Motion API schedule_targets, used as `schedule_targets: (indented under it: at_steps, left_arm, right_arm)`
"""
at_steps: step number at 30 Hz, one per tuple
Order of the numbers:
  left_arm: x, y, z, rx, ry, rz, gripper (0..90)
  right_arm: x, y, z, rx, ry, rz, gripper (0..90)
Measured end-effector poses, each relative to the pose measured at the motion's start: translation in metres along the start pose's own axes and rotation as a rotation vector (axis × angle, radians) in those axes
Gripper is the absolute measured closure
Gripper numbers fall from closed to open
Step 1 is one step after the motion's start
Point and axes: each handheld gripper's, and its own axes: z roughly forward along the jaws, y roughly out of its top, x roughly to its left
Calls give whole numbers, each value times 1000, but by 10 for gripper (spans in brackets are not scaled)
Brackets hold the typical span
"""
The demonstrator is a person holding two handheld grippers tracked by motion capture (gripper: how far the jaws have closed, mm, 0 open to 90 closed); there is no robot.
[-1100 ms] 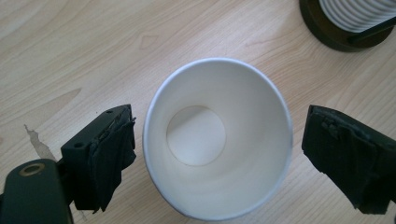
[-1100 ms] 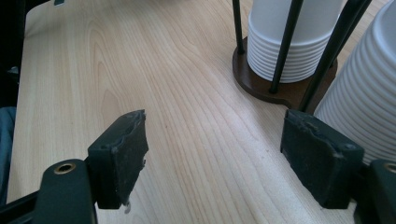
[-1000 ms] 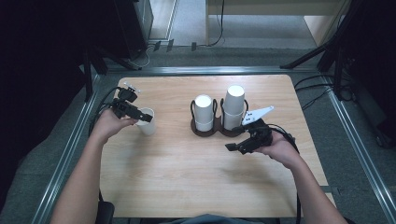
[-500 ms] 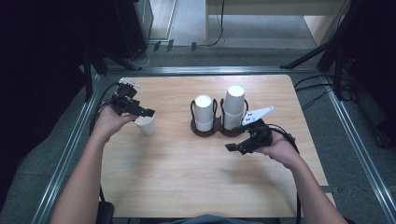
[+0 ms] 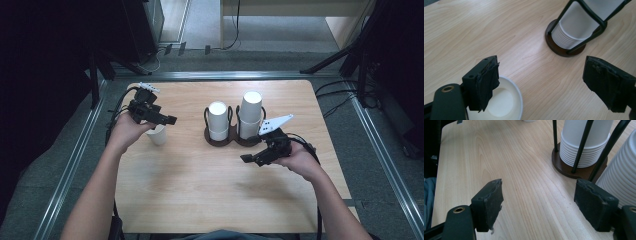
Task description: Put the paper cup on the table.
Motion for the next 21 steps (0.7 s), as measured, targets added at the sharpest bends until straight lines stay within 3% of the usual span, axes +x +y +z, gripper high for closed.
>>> schedule_targets:
  at_steps: [5, 21]
  left_arm:
    - [-13, 1, 5, -14, -1, 22, 137]
    - [-49, -5, 23, -54, -67, 71, 137]
  right_arm:
    - [1, 1, -1, -11, 2, 1, 234]
    - [2, 1, -1, -11, -3, -10, 234]
